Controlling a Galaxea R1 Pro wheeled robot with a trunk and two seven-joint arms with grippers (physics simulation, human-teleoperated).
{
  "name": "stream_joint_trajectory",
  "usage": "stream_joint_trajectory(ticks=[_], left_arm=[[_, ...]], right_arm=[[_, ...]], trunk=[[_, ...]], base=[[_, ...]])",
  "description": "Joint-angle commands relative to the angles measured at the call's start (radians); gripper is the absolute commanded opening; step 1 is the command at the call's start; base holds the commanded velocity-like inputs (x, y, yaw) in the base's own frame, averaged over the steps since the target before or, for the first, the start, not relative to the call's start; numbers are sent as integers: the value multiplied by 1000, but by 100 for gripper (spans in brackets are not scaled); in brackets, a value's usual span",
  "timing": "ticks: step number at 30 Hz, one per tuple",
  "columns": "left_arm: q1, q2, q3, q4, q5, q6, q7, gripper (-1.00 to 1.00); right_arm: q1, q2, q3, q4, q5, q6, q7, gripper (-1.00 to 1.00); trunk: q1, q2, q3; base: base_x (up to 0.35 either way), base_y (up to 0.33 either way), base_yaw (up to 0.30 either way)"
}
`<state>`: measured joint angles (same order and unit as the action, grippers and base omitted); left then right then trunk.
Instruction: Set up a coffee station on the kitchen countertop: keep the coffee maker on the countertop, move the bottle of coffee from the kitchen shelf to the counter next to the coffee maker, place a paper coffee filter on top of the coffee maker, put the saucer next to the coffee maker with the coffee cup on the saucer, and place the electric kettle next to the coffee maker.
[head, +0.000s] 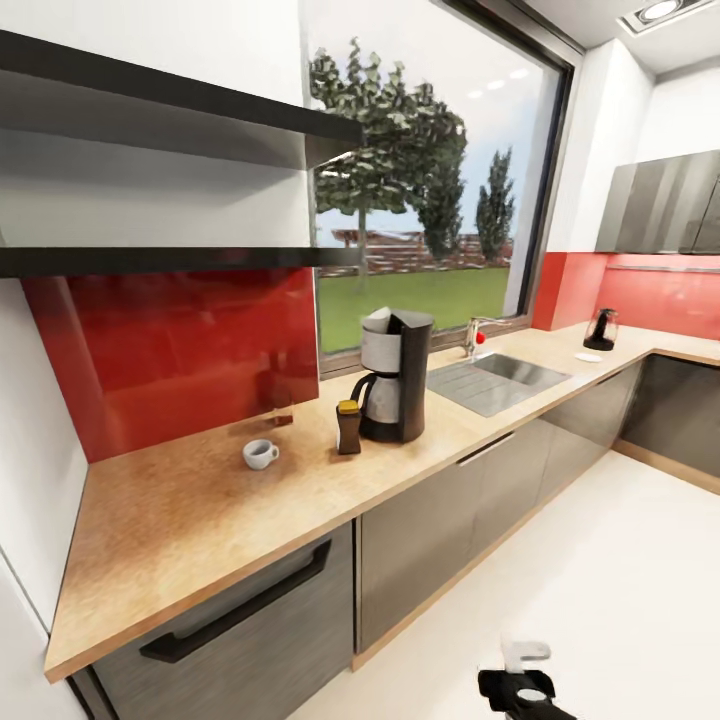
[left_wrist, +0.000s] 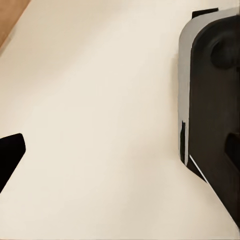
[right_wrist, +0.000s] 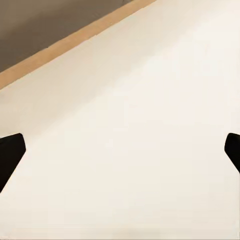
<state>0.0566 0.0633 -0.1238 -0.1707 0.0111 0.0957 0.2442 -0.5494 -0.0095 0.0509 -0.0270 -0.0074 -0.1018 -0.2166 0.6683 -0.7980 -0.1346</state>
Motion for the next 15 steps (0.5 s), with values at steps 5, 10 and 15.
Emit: stream_joint_trajectory(ticks=[5, 10, 15], left_arm=[[-1, -30, -8, -8, 4, -67, 5, 100], [-1, -49, -1, -5, 7, -117, 6, 100], [-1, -61, 4, 0, 9, -137, 5, 100]], right_arm=[[126, 30, 8, 2, 2, 105, 67, 100], [205, 52, 9, 2, 4, 111, 180, 100], [233, 56, 9, 1, 3, 107, 199, 100]], trunk=[[0, -1, -1], [0, -1, -1], [0, -1, -1]], base=[[0, 0, -1], [0, 0, 0], [0, 0, 0]])
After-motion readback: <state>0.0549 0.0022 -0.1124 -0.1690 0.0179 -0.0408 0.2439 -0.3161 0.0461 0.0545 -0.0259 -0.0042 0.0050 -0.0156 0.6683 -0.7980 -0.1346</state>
